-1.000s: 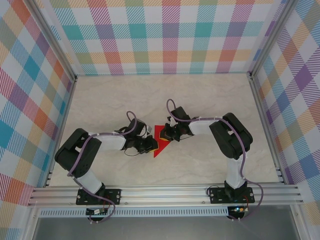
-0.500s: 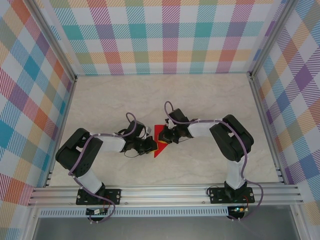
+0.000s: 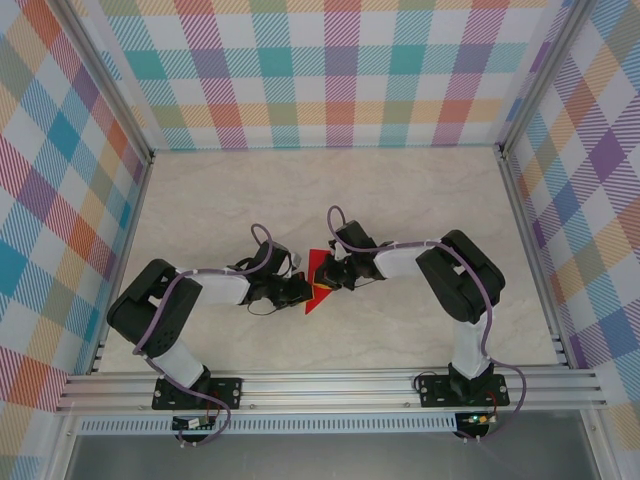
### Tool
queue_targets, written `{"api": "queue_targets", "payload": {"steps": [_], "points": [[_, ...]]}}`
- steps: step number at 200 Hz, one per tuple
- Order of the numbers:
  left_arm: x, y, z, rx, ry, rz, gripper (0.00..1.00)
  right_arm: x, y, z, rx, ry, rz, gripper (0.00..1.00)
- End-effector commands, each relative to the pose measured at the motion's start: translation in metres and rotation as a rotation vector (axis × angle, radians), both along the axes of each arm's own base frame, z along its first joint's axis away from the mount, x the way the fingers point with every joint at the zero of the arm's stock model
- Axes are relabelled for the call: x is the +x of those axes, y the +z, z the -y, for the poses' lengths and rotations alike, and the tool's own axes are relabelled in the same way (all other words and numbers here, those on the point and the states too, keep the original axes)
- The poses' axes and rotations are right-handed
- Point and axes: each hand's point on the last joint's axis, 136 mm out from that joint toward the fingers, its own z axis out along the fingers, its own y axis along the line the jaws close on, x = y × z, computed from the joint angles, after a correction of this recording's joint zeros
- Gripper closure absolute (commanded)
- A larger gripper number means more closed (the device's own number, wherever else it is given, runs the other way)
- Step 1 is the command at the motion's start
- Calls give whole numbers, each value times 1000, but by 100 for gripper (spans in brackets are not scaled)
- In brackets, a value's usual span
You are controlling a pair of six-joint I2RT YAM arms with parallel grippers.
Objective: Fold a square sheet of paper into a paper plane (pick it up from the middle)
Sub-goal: Fourth fold the wing at the center of the table.
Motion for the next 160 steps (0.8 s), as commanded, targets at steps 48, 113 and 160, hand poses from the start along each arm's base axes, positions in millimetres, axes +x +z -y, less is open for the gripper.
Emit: {"api": "queue_targets", "payload": {"steps": [48,113,160], "points": [[-31,-40,-33,156,5,-107,97,51,-14,32,-51,-136,86,94],[-34,-48,-30,147,-15,-127,97,83,-13,52,-33,-172,101,93],[-37,-49,-34,163,-14,-134,97,101,-13,60,-37,-192,99,93]]}}
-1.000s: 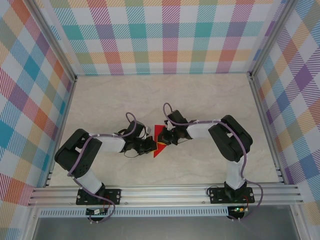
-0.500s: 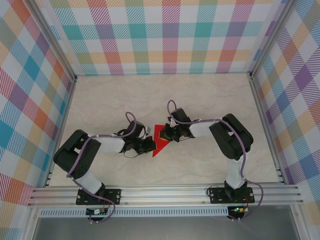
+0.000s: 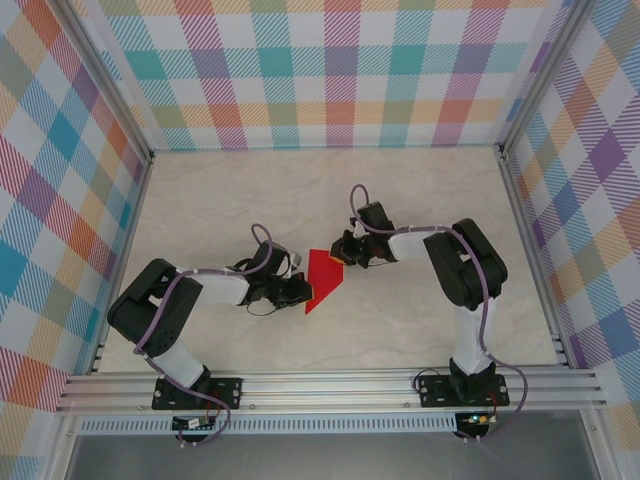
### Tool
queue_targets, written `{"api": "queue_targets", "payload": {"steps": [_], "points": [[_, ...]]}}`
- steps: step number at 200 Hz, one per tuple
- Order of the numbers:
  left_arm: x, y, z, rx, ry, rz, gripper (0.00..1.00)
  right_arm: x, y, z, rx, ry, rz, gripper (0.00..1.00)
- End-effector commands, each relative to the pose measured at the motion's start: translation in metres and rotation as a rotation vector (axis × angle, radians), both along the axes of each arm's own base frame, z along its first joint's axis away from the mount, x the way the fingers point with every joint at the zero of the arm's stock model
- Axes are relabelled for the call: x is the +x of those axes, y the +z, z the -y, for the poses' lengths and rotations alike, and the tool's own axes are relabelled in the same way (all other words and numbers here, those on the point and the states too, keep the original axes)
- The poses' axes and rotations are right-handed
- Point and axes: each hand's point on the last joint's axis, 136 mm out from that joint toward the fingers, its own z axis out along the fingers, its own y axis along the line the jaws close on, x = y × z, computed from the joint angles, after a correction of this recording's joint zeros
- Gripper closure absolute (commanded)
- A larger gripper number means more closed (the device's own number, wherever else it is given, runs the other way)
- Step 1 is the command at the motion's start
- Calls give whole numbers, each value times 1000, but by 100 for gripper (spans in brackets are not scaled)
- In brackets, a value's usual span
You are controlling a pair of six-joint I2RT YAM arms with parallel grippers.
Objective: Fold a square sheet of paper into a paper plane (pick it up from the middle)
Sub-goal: Fourth fold the wing at the center of the table.
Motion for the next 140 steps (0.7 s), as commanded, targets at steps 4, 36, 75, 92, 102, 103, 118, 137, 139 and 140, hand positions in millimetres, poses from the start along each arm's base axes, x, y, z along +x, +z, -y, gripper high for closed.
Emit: {"api": "queue_targets", "payload": {"steps": [4,36,75,92,102,103,118,137,139,140], "points": [[-35,-48,-36,179,14,-149,97,17,-15,17,-59,-36,10,92],[-36,-47,-36,177,10,-148,97,27,-15,22,-55,-50,8,93],[-35,-45,-33,161,4,-145,96,35,-7,29,-57,-60,19,92],[-35,-44,-32,157,4,-146,96,40,0,32,-58,-51,29,92],[-34,-43,-32,153,4,-143,96,42,5,32,-57,-44,37,92],[-34,-43,-32,152,4,-144,96,42,6,32,-56,-42,39,92],[-33,-40,-29,139,2,-140,95,41,16,32,-52,-30,50,91],[-28,-33,-24,115,2,-125,94,33,32,32,-35,-20,58,86],[-27,-32,-23,111,2,-123,94,31,34,33,-36,-21,58,86],[-27,-32,-23,110,1,-123,94,30,35,33,-37,-21,55,85]]}}
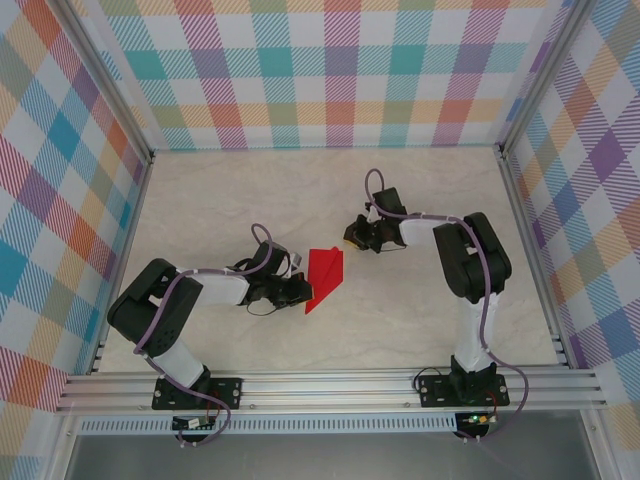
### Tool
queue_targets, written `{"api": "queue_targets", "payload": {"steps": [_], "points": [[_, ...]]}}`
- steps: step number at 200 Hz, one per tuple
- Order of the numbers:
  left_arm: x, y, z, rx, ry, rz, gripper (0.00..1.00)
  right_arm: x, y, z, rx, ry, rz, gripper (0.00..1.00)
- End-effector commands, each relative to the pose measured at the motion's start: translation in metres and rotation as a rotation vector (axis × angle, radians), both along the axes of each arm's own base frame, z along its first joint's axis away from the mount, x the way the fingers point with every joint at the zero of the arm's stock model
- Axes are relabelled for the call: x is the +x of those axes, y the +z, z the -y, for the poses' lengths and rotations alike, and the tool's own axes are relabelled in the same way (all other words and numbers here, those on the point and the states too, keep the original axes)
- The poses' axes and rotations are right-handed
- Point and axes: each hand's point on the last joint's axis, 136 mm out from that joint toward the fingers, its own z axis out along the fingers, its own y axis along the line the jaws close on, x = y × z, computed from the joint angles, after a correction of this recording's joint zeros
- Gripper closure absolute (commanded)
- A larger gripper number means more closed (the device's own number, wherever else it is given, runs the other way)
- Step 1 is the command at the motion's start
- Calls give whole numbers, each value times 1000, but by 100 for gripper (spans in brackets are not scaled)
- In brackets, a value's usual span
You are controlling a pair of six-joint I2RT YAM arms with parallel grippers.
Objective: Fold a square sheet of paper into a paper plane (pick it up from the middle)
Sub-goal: Fourth fold the wing at the center of the table, then turn over the paper at the center of the table.
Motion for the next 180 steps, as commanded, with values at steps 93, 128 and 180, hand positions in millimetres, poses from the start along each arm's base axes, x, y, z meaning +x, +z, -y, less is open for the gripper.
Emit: {"api": "queue_targets", "payload": {"steps": [93,128,180], "points": [[16,42,-7,69,26,63,80,-99,23,6,-12,83,-115,66],[31,53,-19,165,50,137,73,-113,16,0,-14,89,-137,62],[45,39,-19,247,32,120,71,-119,11,-5,-24,76,-159,59]]}}
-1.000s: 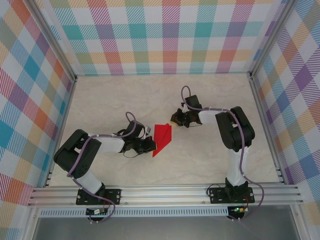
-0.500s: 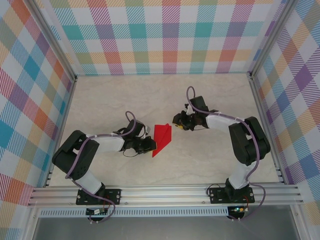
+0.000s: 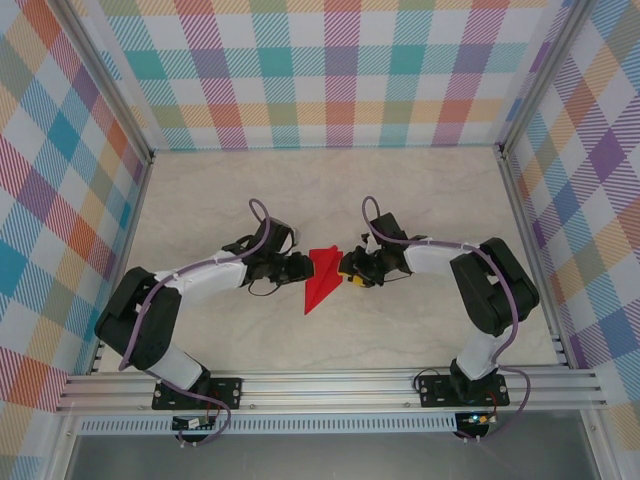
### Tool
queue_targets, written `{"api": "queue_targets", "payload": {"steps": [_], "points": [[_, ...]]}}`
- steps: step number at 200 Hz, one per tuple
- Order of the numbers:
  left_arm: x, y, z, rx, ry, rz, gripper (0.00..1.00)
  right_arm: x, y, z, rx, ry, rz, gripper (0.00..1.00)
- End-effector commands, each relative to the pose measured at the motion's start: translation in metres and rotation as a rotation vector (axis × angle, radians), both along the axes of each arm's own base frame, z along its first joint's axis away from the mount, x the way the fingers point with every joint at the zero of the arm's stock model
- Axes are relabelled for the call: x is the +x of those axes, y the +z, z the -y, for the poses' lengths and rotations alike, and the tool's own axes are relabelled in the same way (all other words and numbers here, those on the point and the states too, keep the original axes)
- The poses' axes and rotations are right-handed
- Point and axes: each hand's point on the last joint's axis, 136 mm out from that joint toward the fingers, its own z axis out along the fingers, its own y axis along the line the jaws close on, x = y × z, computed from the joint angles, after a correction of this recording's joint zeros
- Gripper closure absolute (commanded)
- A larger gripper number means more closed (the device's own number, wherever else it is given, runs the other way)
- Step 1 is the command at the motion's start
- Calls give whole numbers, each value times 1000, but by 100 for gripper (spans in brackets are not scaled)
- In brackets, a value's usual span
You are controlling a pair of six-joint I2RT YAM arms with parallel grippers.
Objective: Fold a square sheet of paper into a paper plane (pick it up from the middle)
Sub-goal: Turn over the paper at the center of the table.
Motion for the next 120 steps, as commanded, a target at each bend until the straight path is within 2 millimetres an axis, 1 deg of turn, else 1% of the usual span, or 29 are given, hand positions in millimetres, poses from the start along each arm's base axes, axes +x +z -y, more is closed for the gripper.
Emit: {"api": "queue_targets", "payload": {"steps": [1,21,81,105,120], "points": [[2,-15,-10,88,2,-24,71,-2,3,-1,2,-15,-1,59],[5,-20,-10,105,6,-32,70,-3,0,-2,-1,-21,-10,57],[6,-30,-6,113,-11,-63,68,-4,-1,-12,21,-3,-19,57],[6,-34,-5,115,-13,-74,68,-4,-5,-11,8,-9,-29,57],[5,-35,-4,111,-17,-79,68,-4,-6,-14,20,-2,-32,57]]}}
